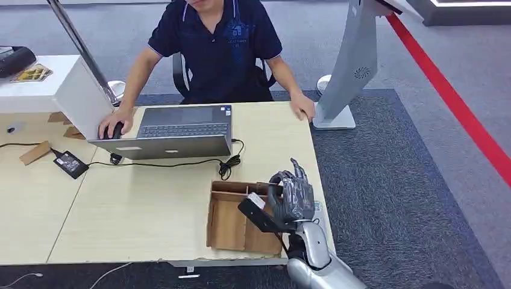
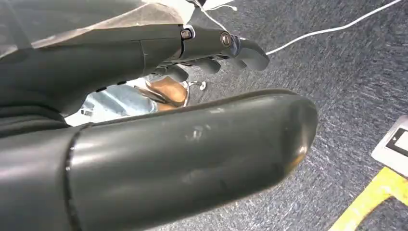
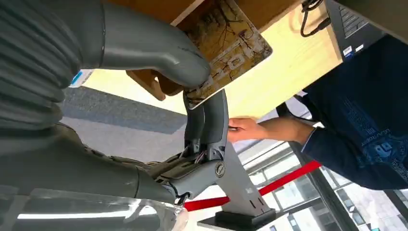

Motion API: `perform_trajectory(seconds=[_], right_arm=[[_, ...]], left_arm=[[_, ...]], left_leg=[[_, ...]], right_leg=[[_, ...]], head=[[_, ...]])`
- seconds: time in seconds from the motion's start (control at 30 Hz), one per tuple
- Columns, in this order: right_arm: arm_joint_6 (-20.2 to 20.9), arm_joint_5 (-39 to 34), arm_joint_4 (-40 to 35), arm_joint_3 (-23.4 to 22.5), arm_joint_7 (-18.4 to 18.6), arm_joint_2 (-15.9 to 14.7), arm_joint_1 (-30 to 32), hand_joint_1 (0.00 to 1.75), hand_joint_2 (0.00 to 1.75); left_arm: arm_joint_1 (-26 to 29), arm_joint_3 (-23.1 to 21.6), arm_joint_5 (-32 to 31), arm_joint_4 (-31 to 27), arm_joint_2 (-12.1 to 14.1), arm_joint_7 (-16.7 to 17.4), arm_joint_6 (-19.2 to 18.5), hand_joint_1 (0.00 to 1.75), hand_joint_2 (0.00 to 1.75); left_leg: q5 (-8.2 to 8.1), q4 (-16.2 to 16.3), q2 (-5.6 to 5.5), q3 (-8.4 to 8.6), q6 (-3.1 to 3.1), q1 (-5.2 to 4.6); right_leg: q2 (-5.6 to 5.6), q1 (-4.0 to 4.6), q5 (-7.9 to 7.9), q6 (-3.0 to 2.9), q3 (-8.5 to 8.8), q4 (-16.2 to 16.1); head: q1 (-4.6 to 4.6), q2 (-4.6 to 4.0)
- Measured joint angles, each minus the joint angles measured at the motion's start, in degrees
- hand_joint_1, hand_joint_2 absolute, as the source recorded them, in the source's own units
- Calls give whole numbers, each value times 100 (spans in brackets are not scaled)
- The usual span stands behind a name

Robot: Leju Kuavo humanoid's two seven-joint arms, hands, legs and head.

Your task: Pass the card to the sensor for recognition and then transmit it.

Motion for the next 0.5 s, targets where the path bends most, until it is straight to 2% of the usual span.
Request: perform_trajectory(seconds=[0.23, 0.4, 0.5], right_arm=[[0, 408, -17, -122, -194, 9, 106, 175, 175], [-4, 990, -236, -565, -682, 148, 374, 175, 175], [-7, 1113, -407, -912, -831, 243, 503, 175, 175]], left_arm=[[2, 2, 0, 0, 0, 0, 9, 0, 0], [5, 2, -2, 0, 0, 24, 9, 0, 0], [7, 2, -2, 0, 0, 37, 7, 0, 0]], left_leg=[[0, 0, 0, -1, 0, 0], [0, 0, -1, -2, 0, 0], [0, 0, 0, -3, 0, 0]], right_leg=[[0, 0, 0, 0, 0, 0], [0, 0, 0, 0, -1, 0], [-1, 0, 0, 0, -2, 0]], head=[[0, 0], [-2, 0], [0, 0]])
